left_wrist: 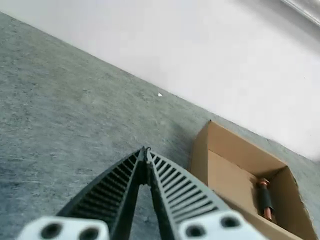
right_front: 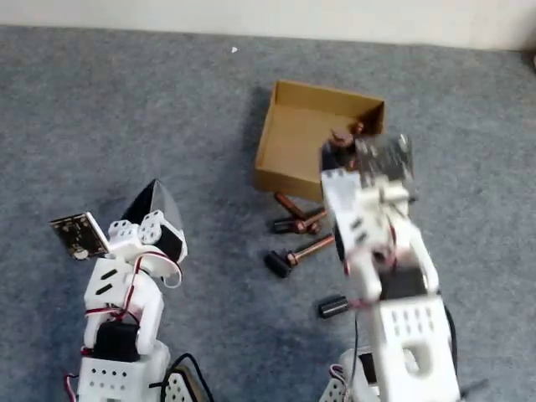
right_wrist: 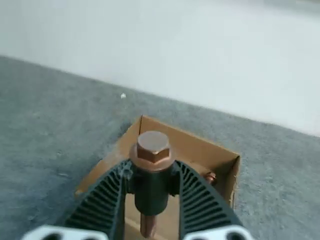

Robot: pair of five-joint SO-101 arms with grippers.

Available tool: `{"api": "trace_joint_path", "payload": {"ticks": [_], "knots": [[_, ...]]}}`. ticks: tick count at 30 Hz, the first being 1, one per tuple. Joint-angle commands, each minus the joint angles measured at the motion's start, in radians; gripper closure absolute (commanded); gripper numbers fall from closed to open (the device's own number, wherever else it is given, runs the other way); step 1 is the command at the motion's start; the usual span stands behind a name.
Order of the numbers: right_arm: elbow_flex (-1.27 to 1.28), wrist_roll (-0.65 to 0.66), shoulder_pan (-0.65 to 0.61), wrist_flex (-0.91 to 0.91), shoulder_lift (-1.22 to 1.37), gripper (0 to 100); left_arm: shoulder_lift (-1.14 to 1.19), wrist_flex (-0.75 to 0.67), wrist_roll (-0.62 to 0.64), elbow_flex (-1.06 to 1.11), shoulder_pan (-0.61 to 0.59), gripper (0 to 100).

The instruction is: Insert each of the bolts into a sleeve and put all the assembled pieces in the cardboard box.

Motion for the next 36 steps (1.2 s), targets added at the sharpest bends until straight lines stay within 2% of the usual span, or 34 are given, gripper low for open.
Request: {"api": "trace_joint_path", "payload": {"ticks": [1,5,16,19,22,27,32,36], "knots": [[-0.148,0.015,0.015,-0.125,0.248,99.1,-0.012,-0.028,-0.009,0.021,-0.016,99],[-0.259,0.015,0.015,-0.183,0.476,99.1,-0.012,-0.028,-0.009,0.021,-0.016,99],[-0.535,0.015,0.065,-0.177,0.952,98.8,-0.012,-0.026,-0.009,0.021,-0.01,99],[-0.565,0.014,0.081,-0.177,1.015,94.2,-0.012,-0.026,-0.009,0.021,-0.01,99],[-0.568,0.012,0.087,-0.177,1.035,89.2,-0.012,-0.026,-0.009,0.021,-0.01,99],[-0.567,0.012,0.088,-0.162,1.032,89.2,-0.012,-0.026,-0.009,0.021,-0.01,99],[-0.57,0.012,0.087,0.002,0.961,89.2,-0.012,-0.026,-0.009,0.021,-0.01,99],[-0.568,-0.037,0.087,0.232,0.816,89.2,-0.012,-0.026,-0.009,0.021,-0.01,99]]}}
